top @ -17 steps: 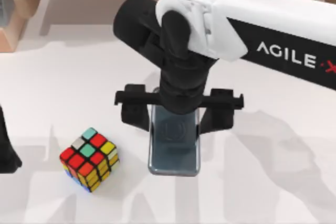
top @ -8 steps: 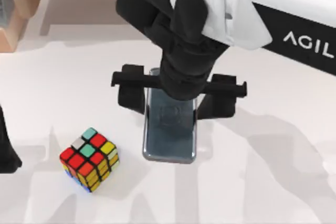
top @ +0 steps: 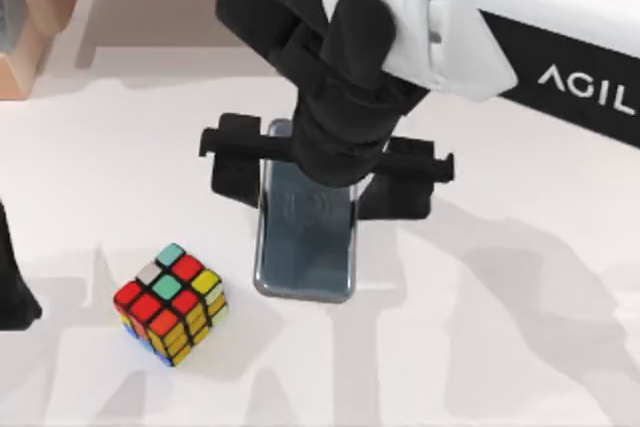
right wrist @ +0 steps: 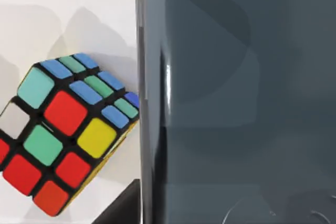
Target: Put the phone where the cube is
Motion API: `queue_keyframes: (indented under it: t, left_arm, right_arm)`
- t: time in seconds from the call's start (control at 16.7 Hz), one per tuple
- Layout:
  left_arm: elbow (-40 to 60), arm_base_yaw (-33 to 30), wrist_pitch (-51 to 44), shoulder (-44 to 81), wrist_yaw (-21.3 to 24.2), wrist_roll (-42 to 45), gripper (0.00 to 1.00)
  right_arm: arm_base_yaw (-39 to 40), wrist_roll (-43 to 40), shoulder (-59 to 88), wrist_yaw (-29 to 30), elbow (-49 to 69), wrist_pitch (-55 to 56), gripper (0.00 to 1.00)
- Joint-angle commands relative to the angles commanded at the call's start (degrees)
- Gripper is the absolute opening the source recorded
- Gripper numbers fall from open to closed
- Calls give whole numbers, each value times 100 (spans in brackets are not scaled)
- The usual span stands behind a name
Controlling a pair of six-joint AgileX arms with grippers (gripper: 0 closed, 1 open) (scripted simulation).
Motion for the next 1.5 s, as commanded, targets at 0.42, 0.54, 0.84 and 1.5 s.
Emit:
queue_keyframes:
  t: [0.42, 0.54, 0.84, 1.5]
  left_arm:
    - [0, 0, 0, 0, 0, 0, 100]
    - [0, 0, 0, 0, 0, 0, 100]
    - [0, 0, 0, 0, 0, 0, 100]
    - [0, 0, 0, 0, 0, 0, 100]
  right_arm:
    - [-4, -71, 394, -52, -320, 484, 0]
    - [-8, -94, 563, -61, -424, 605, 0]
    - [-15, -136, 1111, -80, -804, 808, 0]
    - [-16, -144, 1330, -87, -990, 840, 23]
